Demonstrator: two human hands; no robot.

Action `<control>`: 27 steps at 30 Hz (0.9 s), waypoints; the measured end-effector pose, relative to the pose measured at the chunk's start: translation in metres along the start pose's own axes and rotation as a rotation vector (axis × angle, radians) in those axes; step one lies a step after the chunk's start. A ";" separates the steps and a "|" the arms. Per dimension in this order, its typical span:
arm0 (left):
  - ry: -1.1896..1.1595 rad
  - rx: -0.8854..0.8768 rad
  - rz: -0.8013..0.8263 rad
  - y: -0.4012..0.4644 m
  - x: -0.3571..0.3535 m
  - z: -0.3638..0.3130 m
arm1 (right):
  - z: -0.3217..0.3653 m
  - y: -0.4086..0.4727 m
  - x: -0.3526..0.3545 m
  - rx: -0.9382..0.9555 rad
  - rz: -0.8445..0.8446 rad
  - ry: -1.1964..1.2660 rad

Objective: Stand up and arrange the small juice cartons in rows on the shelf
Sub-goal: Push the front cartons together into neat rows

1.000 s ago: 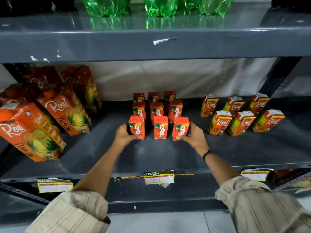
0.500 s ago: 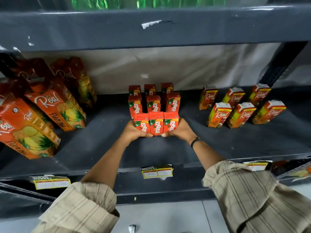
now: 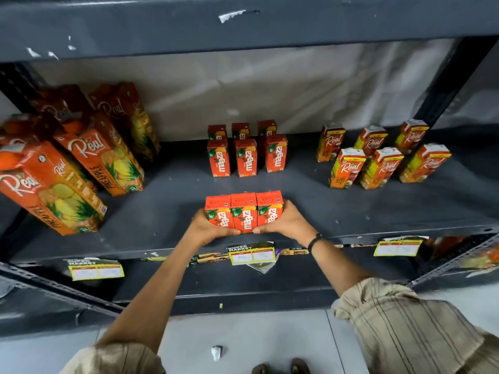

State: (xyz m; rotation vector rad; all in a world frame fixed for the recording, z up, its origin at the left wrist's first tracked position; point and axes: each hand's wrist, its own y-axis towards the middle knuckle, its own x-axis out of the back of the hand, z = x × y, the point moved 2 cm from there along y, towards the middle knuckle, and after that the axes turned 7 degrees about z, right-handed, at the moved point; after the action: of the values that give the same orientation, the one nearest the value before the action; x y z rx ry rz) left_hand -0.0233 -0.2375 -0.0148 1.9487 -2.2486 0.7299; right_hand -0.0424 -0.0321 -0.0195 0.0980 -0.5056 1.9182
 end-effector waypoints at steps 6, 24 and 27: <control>-0.041 -0.081 0.027 -0.012 -0.002 -0.006 | 0.011 -0.011 0.000 0.062 0.056 0.034; 0.180 -0.793 -0.212 -0.019 -0.084 -0.187 | 0.050 -0.109 0.222 0.494 -0.766 0.148; 0.159 -0.716 -0.092 0.007 -0.137 -0.191 | 0.014 -0.121 0.264 0.411 -0.926 0.124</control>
State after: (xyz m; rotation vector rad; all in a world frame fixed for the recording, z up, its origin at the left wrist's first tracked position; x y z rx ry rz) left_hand -0.0505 -0.0360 0.1026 1.5557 -1.9274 0.0341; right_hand -0.0417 0.2292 0.1084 0.4015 0.0503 1.0744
